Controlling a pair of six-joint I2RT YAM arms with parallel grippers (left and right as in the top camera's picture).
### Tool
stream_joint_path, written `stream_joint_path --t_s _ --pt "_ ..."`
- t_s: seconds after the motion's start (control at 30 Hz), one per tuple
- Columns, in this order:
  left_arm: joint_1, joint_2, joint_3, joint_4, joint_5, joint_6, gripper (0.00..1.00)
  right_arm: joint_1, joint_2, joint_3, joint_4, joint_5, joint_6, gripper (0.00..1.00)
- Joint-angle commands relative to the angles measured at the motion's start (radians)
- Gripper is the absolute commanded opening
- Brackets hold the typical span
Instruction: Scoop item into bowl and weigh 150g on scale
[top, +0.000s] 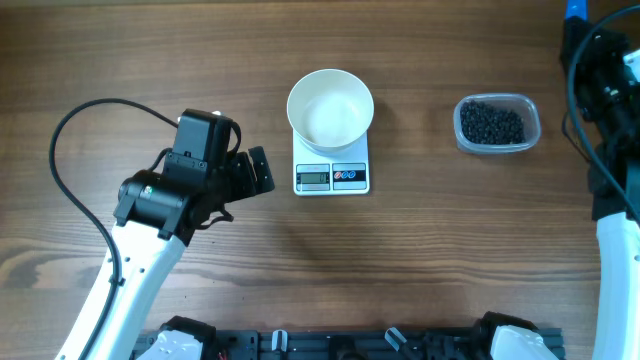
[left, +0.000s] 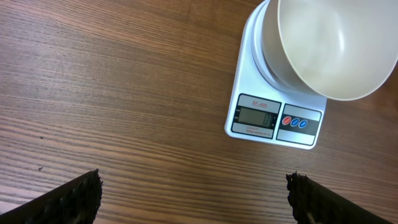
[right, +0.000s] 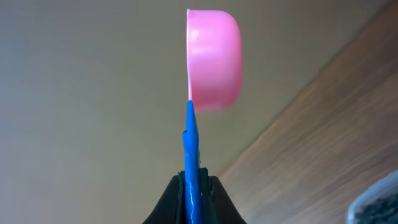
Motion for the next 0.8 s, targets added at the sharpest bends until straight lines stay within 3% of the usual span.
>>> stream_joint_path --t_s 0.0,0.23,0.43,0.6,0.67,0.77 --pt "0.005 0.005 -0.002 0.000 0.012 0.019 1.00 0.000 0.000 0.005 0.007 0.071 0.154 0.04" --pt "0.005 0.005 -0.002 0.000 0.012 0.019 1.00 0.000 0.000 0.005 0.011 0.081 0.185 0.04" --pt "0.005 0.005 -0.002 0.000 0.012 0.019 1.00 0.000 0.000 0.005 0.105 0.278 0.172 0.04" --pt "0.005 0.005 -0.002 0.000 0.012 0.019 1.00 0.000 0.000 0.005 0.224 0.431 -0.172 0.04" --pt "0.005 0.005 -0.002 0.000 0.012 0.019 1.00 0.000 0.000 0.005 0.216 0.429 -0.338 0.04" --pt "0.005 0.005 -0.002 0.000 0.012 0.019 1.00 0.000 0.000 0.005 0.174 0.406 -0.473 0.04"
